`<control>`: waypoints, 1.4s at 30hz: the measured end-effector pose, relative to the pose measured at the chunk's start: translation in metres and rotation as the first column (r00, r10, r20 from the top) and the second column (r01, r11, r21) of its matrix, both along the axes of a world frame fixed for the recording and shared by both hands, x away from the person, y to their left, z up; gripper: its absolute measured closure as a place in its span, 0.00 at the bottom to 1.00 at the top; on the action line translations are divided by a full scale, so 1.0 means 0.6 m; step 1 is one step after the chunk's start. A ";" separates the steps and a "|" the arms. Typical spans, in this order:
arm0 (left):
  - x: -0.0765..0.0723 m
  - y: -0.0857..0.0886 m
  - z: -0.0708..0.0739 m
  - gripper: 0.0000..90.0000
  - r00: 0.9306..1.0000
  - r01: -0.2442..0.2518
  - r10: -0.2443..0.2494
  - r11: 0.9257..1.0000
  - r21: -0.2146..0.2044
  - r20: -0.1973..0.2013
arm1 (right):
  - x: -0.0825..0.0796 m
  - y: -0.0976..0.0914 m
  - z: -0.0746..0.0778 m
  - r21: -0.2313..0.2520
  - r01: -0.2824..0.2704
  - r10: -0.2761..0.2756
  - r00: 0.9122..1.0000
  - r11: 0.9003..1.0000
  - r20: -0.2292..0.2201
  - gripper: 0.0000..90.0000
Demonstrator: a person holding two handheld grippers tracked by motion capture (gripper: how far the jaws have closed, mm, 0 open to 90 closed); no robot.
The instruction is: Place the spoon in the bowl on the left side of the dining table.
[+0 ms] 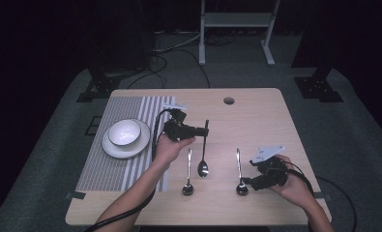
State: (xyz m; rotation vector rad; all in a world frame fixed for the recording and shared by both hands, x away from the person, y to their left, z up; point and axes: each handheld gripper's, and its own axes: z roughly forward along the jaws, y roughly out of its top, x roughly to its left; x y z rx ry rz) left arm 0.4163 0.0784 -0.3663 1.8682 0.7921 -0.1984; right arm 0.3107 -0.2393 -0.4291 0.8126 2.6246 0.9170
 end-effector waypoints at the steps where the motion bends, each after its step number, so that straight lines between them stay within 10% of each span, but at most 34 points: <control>1: 0.001 0.002 0.002 0.99 1.000 -0.002 0.002 1.000 0.001 0.003 | 0.000 -0.002 -0.001 0.001 0.001 -0.001 1.000 1.000 -0.001 0.29; 42: 0.025 0.120 0.072 0.99 0.986 -0.157 0.155 0.988 0.015 0.065 | -0.006 -0.055 -0.014 0.021 0.080 -0.079 0.996 0.997 -0.036 0.29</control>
